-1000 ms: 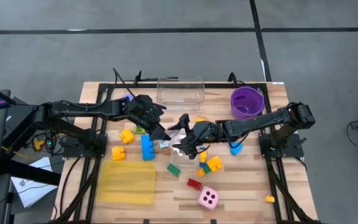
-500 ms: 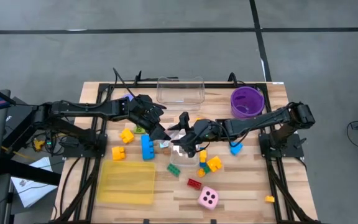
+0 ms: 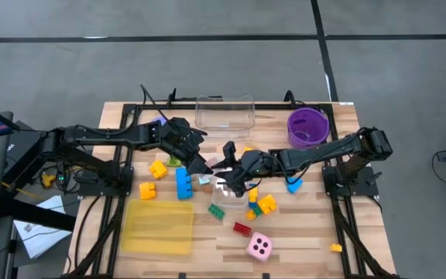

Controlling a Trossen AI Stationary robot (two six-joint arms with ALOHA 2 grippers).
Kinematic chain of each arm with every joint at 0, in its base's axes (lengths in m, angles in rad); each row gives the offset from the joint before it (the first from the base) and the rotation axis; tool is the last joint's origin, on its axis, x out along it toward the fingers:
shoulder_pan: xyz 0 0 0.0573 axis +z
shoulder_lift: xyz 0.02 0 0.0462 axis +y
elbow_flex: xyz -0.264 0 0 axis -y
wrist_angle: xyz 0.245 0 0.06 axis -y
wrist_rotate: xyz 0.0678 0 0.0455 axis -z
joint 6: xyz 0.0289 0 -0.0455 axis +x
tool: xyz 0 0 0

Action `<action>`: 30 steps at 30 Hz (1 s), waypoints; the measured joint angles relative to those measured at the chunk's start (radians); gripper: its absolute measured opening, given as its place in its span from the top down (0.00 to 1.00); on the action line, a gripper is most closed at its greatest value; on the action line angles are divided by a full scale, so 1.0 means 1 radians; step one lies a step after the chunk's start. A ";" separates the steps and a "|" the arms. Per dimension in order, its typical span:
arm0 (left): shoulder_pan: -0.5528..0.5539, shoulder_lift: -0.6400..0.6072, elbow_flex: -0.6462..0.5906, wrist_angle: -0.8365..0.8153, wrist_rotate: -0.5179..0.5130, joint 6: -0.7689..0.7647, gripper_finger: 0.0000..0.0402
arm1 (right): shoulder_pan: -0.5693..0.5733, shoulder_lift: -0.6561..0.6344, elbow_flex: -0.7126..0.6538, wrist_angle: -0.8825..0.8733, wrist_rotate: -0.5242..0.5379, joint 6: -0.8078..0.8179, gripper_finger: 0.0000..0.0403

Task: Pick & Place Toys
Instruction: Put the orange playing card box into the bottom transparent bin

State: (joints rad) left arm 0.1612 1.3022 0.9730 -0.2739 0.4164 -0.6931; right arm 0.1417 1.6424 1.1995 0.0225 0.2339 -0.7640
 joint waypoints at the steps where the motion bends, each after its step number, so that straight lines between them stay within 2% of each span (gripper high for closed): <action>1: 0.000 0.000 0.000 0.002 0.000 -0.001 0.18 | 0.000 0.000 0.000 -0.002 0.000 -0.001 0.78; 4: 0.000 0.000 0.000 0.005 0.000 -0.004 0.17 | 0.001 0.000 0.000 -0.005 0.008 -0.001 0.84; 10: 0.019 -0.006 0.000 0.002 -0.009 0.050 0.16 | 0.002 0.000 0.003 -0.008 0.078 0.054 0.84; 13: 0.040 -0.020 0.000 -0.017 -0.007 0.068 0.16 | 0.000 0.000 0.033 -0.064 0.086 0.139 0.84; 24: 0.127 -0.144 0.000 -0.175 -0.001 0.285 0.16 | 0.002 -0.006 0.093 -0.346 0.084 0.437 0.84; 30: 0.123 -0.209 0.000 -0.179 -0.076 0.425 0.18 | 0.002 -0.056 0.092 -0.451 0.083 0.611 0.84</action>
State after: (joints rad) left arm 0.2844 1.0928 0.9733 -0.4532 0.3406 -0.2676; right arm 0.1438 1.5868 1.2919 -0.4285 0.3173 -0.1532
